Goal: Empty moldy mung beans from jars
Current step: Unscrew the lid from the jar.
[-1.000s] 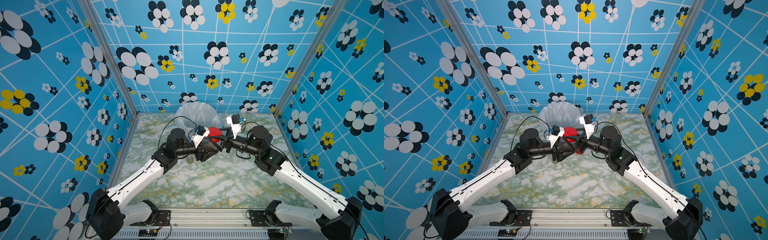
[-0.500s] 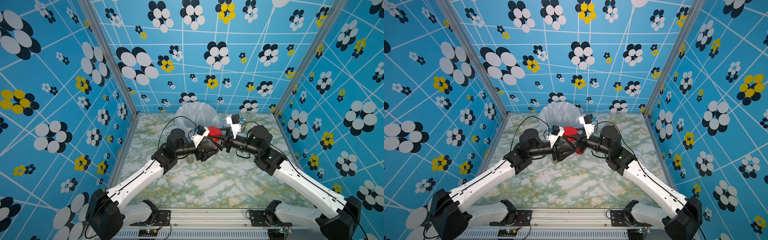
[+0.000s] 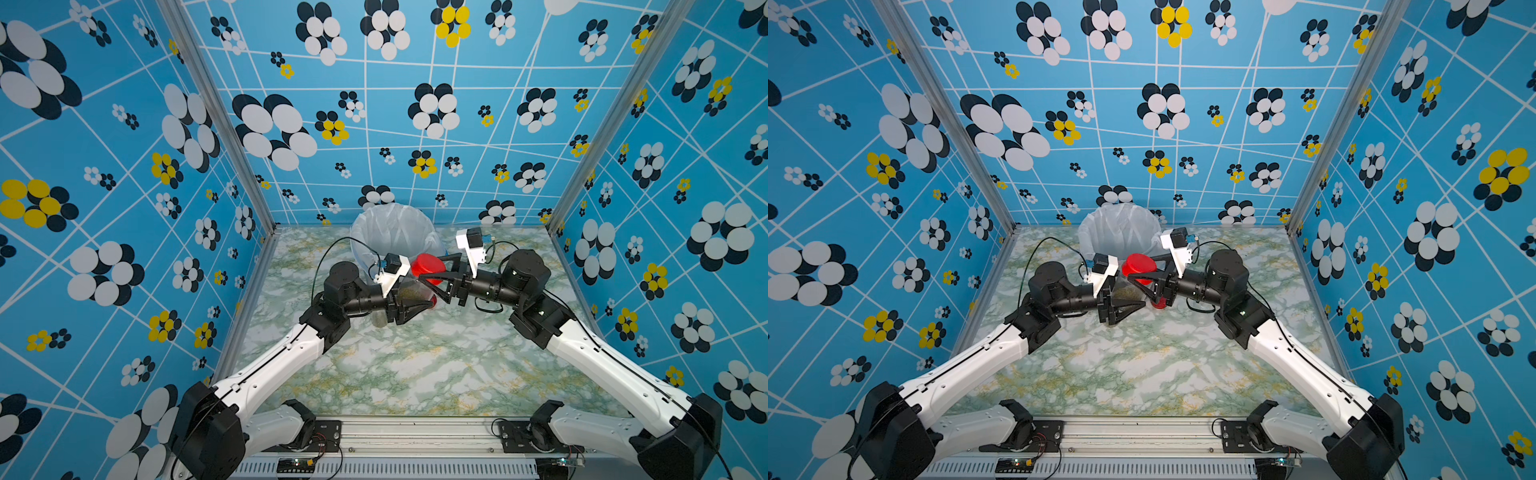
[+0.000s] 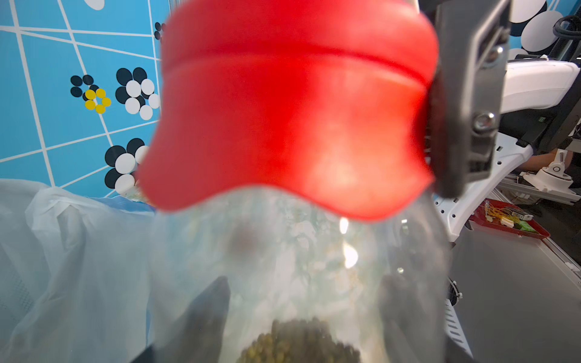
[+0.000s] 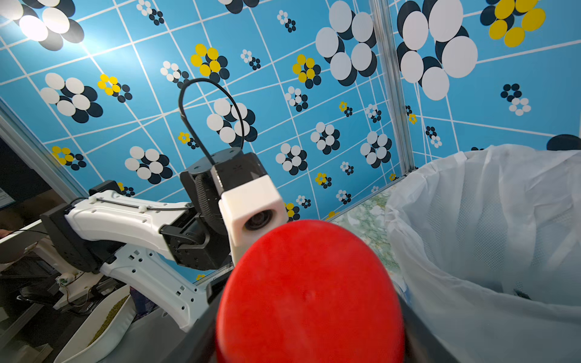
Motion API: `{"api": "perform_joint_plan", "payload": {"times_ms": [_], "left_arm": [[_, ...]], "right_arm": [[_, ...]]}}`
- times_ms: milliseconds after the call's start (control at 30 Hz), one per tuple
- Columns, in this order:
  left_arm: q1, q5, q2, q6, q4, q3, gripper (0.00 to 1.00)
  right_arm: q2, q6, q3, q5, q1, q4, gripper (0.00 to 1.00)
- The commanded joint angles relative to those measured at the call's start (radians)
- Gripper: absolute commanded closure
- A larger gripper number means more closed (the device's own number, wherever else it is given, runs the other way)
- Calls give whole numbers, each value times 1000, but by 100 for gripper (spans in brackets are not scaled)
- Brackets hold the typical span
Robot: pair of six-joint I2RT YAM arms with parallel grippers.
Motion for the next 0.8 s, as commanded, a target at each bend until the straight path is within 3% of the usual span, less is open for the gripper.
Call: {"api": "perform_joint_plan", "payload": {"times_ms": [0,133,267,333,433,767], "left_arm": [[17,62,-22,20,2,24,40],[14,26,-26,50,-51,36,40],[5,-8,-19,78,-94,48,41],[0,-21,-11,73,-83,46,41],[0,-52,-16,67,-50,34,39],[0,-78,-16,84,-85,52,38]], "right_arm": [[-7,-14,41,-84,-11,23,42],[-8,-15,47,-38,-11,-10,19],[-5,15,52,-34,-11,6,13],[13,36,73,-49,-11,-1,13],[35,41,85,-44,-10,-25,20],[86,49,106,-38,-10,-46,27]]}}
